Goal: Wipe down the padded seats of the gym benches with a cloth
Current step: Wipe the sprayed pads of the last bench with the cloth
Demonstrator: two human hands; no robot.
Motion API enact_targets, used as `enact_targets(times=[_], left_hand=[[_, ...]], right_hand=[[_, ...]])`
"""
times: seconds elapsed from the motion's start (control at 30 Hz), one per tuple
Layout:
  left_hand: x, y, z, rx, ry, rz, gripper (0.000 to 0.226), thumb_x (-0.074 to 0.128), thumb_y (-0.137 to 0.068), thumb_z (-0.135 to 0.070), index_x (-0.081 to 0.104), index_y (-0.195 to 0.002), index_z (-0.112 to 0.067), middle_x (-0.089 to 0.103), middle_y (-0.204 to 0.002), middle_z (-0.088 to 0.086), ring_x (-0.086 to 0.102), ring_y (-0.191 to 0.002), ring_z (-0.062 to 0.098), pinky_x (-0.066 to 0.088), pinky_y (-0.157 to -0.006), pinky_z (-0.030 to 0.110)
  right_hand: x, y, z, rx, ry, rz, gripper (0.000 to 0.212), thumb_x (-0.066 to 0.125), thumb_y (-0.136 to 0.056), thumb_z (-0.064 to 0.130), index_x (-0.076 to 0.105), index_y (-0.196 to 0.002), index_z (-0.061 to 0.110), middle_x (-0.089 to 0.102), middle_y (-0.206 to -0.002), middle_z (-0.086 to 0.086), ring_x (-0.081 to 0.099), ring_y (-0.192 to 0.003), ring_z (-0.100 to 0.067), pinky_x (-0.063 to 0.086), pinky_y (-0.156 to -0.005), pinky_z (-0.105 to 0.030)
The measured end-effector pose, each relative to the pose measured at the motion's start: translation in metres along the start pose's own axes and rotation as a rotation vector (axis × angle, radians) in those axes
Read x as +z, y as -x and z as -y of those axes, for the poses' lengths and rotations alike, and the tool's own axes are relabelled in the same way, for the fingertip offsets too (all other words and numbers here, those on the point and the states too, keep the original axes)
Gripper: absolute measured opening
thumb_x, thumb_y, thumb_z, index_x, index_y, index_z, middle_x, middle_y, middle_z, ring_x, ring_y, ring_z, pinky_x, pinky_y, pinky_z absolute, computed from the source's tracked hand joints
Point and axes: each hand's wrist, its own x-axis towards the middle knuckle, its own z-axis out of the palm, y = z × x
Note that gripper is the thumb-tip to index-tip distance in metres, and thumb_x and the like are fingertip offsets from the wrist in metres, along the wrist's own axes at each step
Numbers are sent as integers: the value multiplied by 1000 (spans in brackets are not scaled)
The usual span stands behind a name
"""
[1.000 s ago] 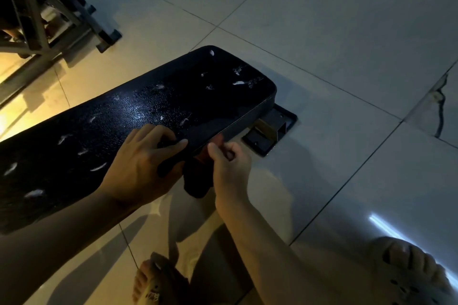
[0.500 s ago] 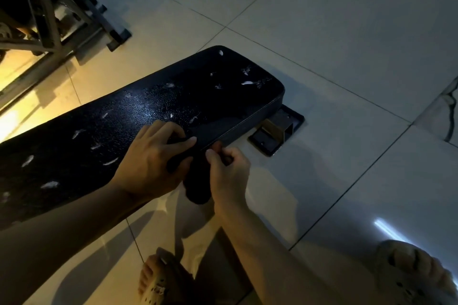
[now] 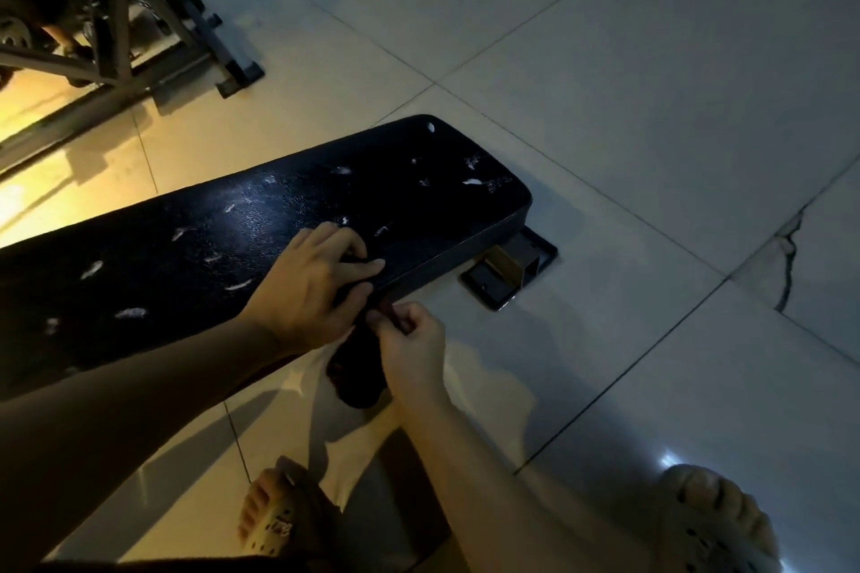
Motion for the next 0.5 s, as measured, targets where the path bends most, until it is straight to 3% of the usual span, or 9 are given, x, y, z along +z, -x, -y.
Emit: enact_targets(times=[0.07, 0.2, 0.3, 0.4, 0.5], left_hand=[[-7, 1, -3, -28, 38, 11, 48, 43, -93, -40, 69, -129, -23, 53, -114, -1, 47, -107, 20, 41, -89, 40], [-28, -2, -12, -66, 140, 14, 40, 54, -89, -34, 74, -121, -20, 58, -111, -1, 52, -104, 19, 47, -90, 41], [-57, 2, -26, -130, 382, -24, 43, 70, -91, -45, 70, -126, -20, 59, -112, -5, 57, -106, 13, 47, -94, 32], [-88, 19, -36, -183, 570, -70, 50, 78, -82, -52, 70, -124, -27, 62, -107, -10, 60, -100, 4, 49, -90, 26], [-114, 36, -33, -291, 675, -211, 32, 83, -80, -42, 75, -109, -30, 71, -93, -13, 65, -85, 0, 51, -79, 26]], right_hand=[[-13, -3, 11, 50, -2, -64, 11, 74, -91, 23, 70, -98, 16, 70, -93, -5, 70, -90, -22, 60, -84, -46], [-33, 0, 55, -21, -46, -194, 18, 67, -98, 20, 63, -113, 11, 67, -96, -1, 68, -86, -14, 54, -64, -22], [-23, 17, 85, -121, -70, -220, 27, 69, -97, 21, 60, -121, 12, 66, -109, -4, 67, -100, -21, 59, -86, -36], [-10, 39, 115, -113, -151, -99, 27, 72, -94, 21, 66, -119, 13, 71, -111, -12, 70, -102, -28, 59, -91, -48], [2, 64, 149, -138, -185, 125, 19, 70, -95, 18, 72, -111, 8, 75, -98, -13, 74, -90, -24, 62, -77, -38]])
